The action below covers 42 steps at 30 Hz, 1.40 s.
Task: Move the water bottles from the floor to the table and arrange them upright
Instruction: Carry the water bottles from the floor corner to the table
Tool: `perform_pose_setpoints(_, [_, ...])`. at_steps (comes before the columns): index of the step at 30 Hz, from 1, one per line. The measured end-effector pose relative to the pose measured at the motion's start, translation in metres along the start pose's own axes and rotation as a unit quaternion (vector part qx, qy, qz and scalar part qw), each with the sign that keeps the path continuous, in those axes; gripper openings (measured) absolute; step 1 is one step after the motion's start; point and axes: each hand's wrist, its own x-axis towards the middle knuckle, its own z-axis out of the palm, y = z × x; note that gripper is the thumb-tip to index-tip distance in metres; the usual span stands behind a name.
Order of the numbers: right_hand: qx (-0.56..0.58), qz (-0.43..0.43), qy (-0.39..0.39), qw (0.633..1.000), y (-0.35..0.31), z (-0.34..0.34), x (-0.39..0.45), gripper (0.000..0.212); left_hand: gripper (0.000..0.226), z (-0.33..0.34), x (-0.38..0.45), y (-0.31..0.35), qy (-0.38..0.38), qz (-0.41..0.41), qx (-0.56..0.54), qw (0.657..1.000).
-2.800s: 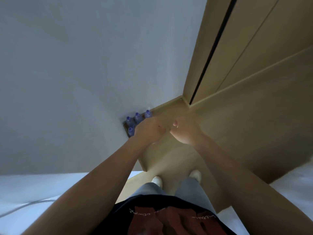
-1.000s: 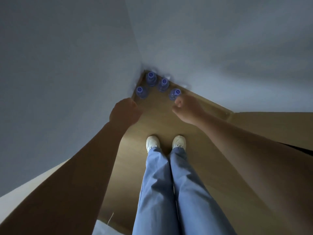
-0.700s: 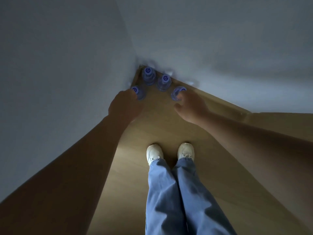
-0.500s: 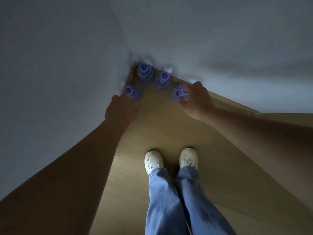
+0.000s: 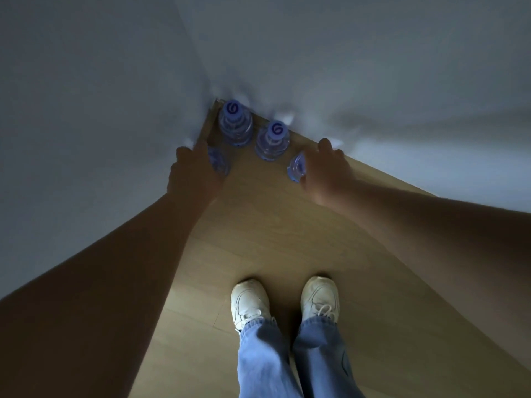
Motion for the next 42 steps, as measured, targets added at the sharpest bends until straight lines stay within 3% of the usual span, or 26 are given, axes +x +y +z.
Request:
perform_pose_setpoints(6, [-0.003,0.016,-0.006,1.000,0.012,0.010,0.017,0.039,0.045,0.009,0.020,-0.016,0.004,0.020,0.018,1.000])
perform_pose_setpoints(11, [0.011,-0.071,-0.039,0.997,0.005,0.018,0.015,0.024,0.037,0.018,0.020,-0.012,0.027,-0.010,0.015,0.999])
perform_pose_setpoints(14, [0.013,-0.095,-0.037,0.995,-0.003,0.018,0.008,0.018,0.043,0.024,0.009,-0.010,0.008,-0.001,0.042,0.999])
perform_pose_setpoints(20, [-0.031,-0.156,-0.027,0.987,-0.025,0.000,-0.027,0.032,0.037,0.011,-0.031,-0.011,-0.004,0.025,0.023,0.999])
perform_pose_setpoints(22, [-0.023,-0.173,-0.028,0.984,-0.033,-0.011,-0.048,0.030,0.026,-0.001,-0.052,-0.009,-0.005,0.041,-0.003,0.999])
perform_pose_setpoints(29, [-0.042,-0.240,-0.016,0.970,-0.061,-0.077,-0.138,0.029,0.020,-0.057,-0.166,-0.001,0.051,0.079,-0.133,0.987])
perform_pose_setpoints(33, [-0.016,-0.272,-0.016,0.962,-0.067,-0.125,-0.204,0.032,0.033,-0.098,-0.239,0.004,0.054,0.012,-0.088,0.995])
perform_pose_setpoints(36, [-0.011,-0.299,0.014,0.954,-0.080,-0.165,-0.257,0.017,0.032,-0.139,-0.294,0.008,0.081,-0.008,-0.109,0.991])
perform_pose_setpoints(42, [-0.001,-0.352,0.094,0.931,-0.124,-0.230,-0.373,0.030,0.030,-0.219,-0.410,0.008,0.146,-0.063,-0.158,0.975])
